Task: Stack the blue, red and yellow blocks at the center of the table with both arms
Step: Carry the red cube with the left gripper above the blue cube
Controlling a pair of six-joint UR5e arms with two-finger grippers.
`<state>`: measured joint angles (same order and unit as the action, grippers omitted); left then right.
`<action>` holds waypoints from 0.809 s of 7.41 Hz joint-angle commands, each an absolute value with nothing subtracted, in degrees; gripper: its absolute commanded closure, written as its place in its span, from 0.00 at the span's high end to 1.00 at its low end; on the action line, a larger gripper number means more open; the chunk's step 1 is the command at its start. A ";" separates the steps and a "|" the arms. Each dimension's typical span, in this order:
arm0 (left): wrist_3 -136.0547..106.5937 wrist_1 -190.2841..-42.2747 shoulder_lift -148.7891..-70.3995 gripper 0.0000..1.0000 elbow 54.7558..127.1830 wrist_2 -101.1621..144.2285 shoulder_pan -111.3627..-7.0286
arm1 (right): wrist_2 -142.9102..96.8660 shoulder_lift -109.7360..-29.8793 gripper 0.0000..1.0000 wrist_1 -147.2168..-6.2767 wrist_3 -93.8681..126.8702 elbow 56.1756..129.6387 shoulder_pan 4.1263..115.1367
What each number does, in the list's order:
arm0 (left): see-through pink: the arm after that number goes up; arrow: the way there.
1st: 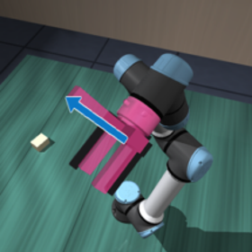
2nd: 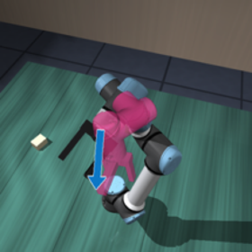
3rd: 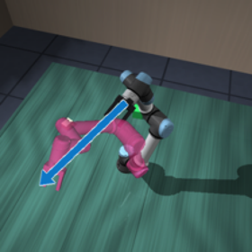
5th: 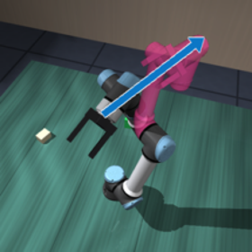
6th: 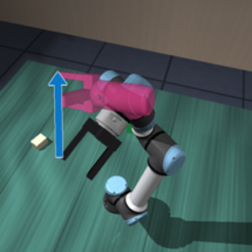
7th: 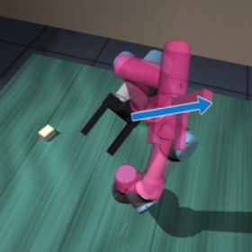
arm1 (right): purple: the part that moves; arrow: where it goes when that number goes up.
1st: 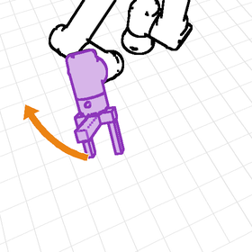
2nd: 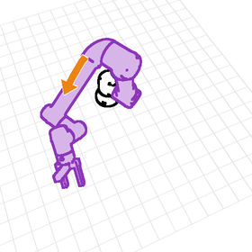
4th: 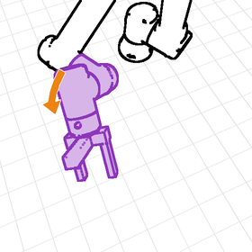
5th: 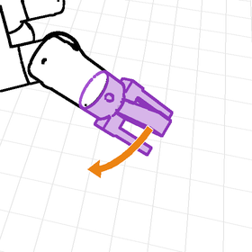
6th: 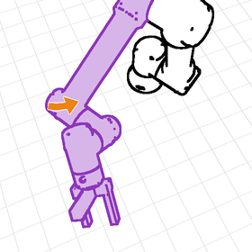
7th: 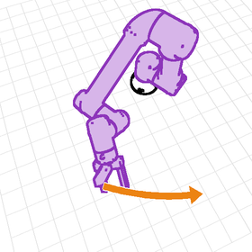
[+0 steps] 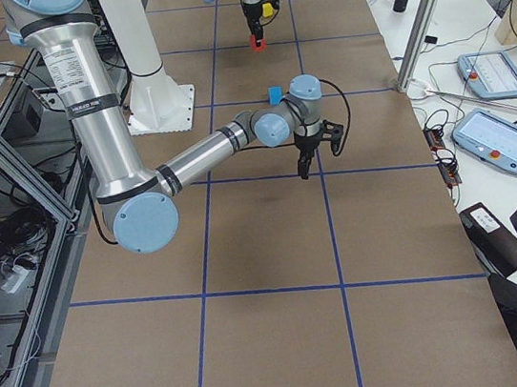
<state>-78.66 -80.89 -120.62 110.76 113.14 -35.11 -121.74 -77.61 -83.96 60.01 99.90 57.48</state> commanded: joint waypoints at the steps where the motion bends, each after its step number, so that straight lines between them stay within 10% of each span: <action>1: -74.29 -79.54 -133.45 0.00 100.96 111.01 -33.22 | -121.91 -82.68 1.00 -84.02 45.49 98.71 60.28; 6: -68.55 -86.30 -144.22 0.00 81.85 110.39 -32.79 | -123.93 -82.09 1.00 -84.11 45.88 98.26 62.31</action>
<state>-68.68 -84.91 -142.28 85.58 110.38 -33.03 -123.78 -82.13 -84.13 45.62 98.32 62.20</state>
